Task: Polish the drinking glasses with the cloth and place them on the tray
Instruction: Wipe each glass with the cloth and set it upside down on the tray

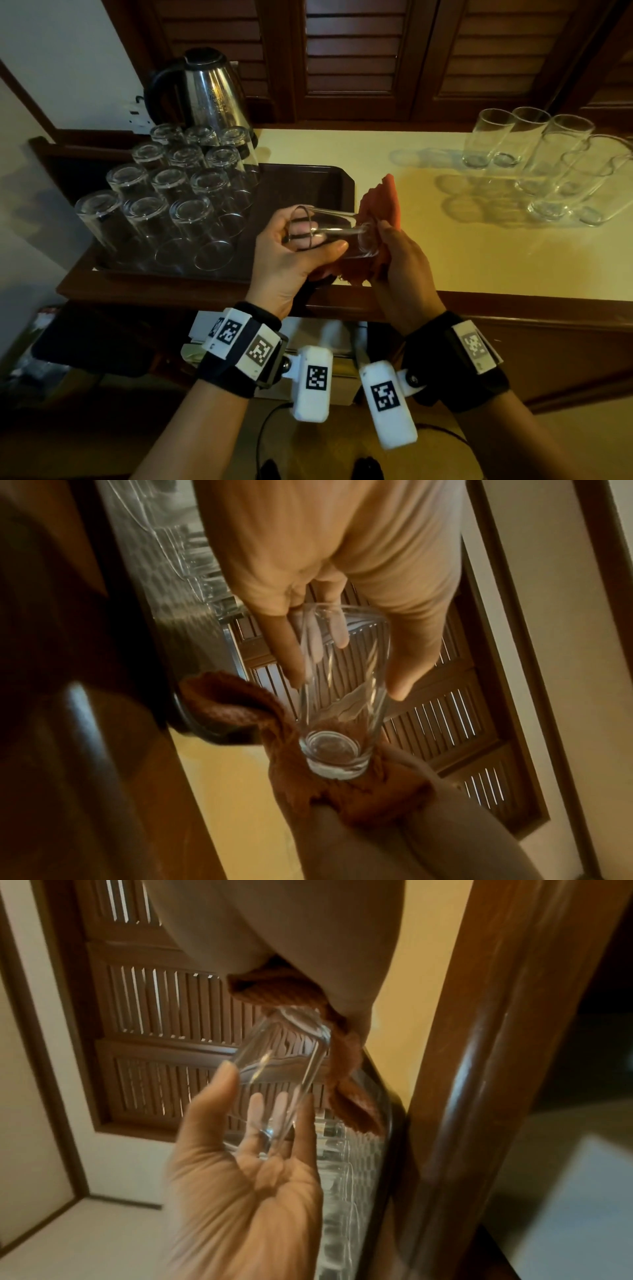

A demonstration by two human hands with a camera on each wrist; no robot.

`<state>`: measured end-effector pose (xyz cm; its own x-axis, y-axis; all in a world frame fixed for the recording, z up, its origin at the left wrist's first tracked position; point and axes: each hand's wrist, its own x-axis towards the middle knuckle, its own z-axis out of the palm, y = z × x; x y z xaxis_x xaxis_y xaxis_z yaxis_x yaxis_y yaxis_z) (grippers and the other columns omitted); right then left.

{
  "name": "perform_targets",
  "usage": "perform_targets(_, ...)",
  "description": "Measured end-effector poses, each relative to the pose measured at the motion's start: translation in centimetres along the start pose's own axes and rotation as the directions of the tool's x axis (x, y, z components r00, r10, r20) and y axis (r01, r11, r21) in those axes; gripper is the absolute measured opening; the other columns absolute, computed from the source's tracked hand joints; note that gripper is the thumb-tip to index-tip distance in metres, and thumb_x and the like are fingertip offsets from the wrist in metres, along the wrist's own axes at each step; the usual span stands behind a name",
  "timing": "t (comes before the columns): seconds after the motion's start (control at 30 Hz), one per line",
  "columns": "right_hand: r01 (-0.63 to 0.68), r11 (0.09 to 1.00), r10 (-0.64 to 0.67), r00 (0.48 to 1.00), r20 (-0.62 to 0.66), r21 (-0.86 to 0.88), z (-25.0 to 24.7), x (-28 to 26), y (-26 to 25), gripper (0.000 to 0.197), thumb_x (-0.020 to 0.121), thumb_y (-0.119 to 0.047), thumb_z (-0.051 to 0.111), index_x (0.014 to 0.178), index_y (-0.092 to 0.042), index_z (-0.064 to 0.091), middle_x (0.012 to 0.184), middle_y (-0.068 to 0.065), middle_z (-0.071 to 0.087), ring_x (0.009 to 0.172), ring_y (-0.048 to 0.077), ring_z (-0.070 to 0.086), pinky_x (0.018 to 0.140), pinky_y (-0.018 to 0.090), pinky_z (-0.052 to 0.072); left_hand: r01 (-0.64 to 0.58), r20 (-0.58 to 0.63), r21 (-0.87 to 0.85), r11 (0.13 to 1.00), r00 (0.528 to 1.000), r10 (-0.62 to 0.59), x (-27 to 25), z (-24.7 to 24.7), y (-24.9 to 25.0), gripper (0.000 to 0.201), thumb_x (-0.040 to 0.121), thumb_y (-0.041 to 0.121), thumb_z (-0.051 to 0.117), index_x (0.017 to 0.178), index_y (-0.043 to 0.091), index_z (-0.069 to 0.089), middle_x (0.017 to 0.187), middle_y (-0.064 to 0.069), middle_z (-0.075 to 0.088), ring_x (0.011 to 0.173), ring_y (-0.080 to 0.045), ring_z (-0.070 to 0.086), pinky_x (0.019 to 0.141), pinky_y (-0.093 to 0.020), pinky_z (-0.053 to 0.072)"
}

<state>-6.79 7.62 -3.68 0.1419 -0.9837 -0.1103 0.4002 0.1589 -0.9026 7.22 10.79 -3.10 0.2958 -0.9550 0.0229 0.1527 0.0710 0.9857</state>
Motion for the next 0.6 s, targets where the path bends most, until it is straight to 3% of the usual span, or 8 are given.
perform_targets(0.07, 0.008, 1.0, -0.007, 1.0, -0.031, 0.025, -0.1, 0.4, -0.6, 0.03, 0.104, -0.029, 0.042, 0.096, -0.009, 0.063, 0.087, 0.016, 0.063, 0.077, 0.03, 0.059, 0.069, 0.038, 0.048, -0.017, 0.029, 0.007, 1.0, 0.999, 0.017, -0.1, 0.7, -0.2, 0.071, 0.048, 0.016, 0.085, 0.114, 0.017, 0.061, 0.089, 0.012, 0.075, 0.091, -0.01, 0.073, 0.074, -0.025, 0.058)
perform_targets(0.13, -0.013, 0.998, 0.015, 1.0, -0.023, 0.057, -0.2, 0.5, -1.2, 0.032, 0.108, -0.025, 0.038, 0.102, -0.008, 0.064, 0.089, 0.01, 0.07, 0.078, 0.021, 0.066, 0.071, 0.032, 0.052, -0.027, 0.023, 0.002, 1.0, 0.999, 0.027, -0.2, 1.0, -0.3, 0.07, 0.048, 0.016, 0.086, 0.114, 0.018, 0.061, 0.09, 0.014, 0.075, 0.092, -0.011, 0.073, 0.075, -0.024, 0.057)
perform_targets(0.2, -0.021, 0.999, 0.023, 0.999, -0.035, 0.048, -0.2, -0.2, -1.5, 0.033, 0.107, -0.024, 0.04, 0.104, -0.001, 0.062, 0.098, 0.02, 0.065, 0.087, 0.027, 0.063, 0.082, 0.04, 0.052, -0.045, -0.019, -0.008, 0.999, 0.999, 0.045, 0.0, 0.7, -0.2, 0.07, 0.049, 0.017, 0.086, 0.114, 0.019, 0.061, 0.091, 0.011, 0.075, 0.092, -0.011, 0.073, 0.076, -0.025, 0.058)
perform_targets(0.27, -0.019, 0.999, 0.022, 0.998, -0.063, 0.044, -0.2, -1.0, -1.8, 0.045, 0.103, -0.025, 0.047, 0.111, 0.019, 0.056, 0.105, 0.041, 0.056, 0.094, 0.036, 0.055, 0.096, 0.057, 0.047, -0.054, -0.052, -0.02, 0.998, 0.997, 0.052, 0.4, 0.4, -0.1, 0.071, 0.049, 0.019, 0.086, 0.115, 0.02, 0.061, 0.093, 0.008, 0.074, 0.093, -0.011, 0.073, 0.077, -0.026, 0.059)
perform_targets(0.33, -0.003, 0.999, 0.007, 0.997, -0.079, 0.049, -0.2, -1.1, -2.2, 0.052, 0.1, -0.025, 0.05, 0.107, 0.027, 0.049, 0.104, 0.049, 0.05, 0.094, 0.037, 0.052, 0.094, 0.056, 0.045, -0.043, -0.032, -0.02, 0.999, 0.999, 0.042, 0.4, 0.5, -0.2, 0.069, 0.05, 0.018, 0.086, 0.114, 0.02, 0.061, 0.092, 0.01, 0.075, 0.093, -0.011, 0.073, 0.077, -0.028, 0.059)
perform_targets(0.43, -0.03, 0.998, 0.034, 0.996, -0.08, 0.051, -0.5, -0.2, -2.8, 0.03, 0.105, -0.023, 0.043, 0.103, 0.002, 0.059, 0.103, 0.024, 0.054, 0.098, 0.033, 0.051, 0.092, 0.046, 0.042, -0.044, 0.035, 0.033, 0.998, 0.998, 0.043, -0.1, 1.1, -0.9, 0.073, 0.051, 0.015, 0.095, 0.116, 0.019, 0.061, 0.101, 0.003, 0.076, 0.099, -0.016, 0.073, 0.084, -0.036, 0.06)
perform_targets(0.53, -0.041, 0.999, 0.042, 0.996, -0.076, 0.008, -0.9, -0.7, -2.6, 0.028, 0.103, -0.025, 0.045, 0.102, -0.001, 0.059, 0.098, 0.019, 0.06, 0.093, 0.03, 0.057, 0.089, 0.045, 0.046, -0.061, 0.029, 0.037, 0.997, 0.998, 0.06, 0.1, 0.9, -0.5, 0.073, 0.051, 0.018, 0.097, 0.115, 0.021, 0.062, 0.101, 0.004, 0.076, 0.099, -0.018, 0.073, 0.084, -0.033, 0.06)
perform_targets(0.6, -0.031, 0.998, 0.028, 0.997, -0.069, -0.047, -1.4, -1.2, -2.5, 0.033, 0.108, -0.02, 0.04, 0.096, 0.003, 0.061, 0.085, 0.013, 0.068, 0.082, 0.022, 0.065, 0.078, 0.033, 0.055, -0.063, 0.003, 0.025, 0.998, 0.998, 0.063, 0.7, 0.6, 0.0, 0.069, 0.05, 0.021, 0.091, 0.113, 0.023, 0.062, 0.094, 0.01, 0.076, 0.097, -0.016, 0.073, 0.084, -0.032, 0.059)
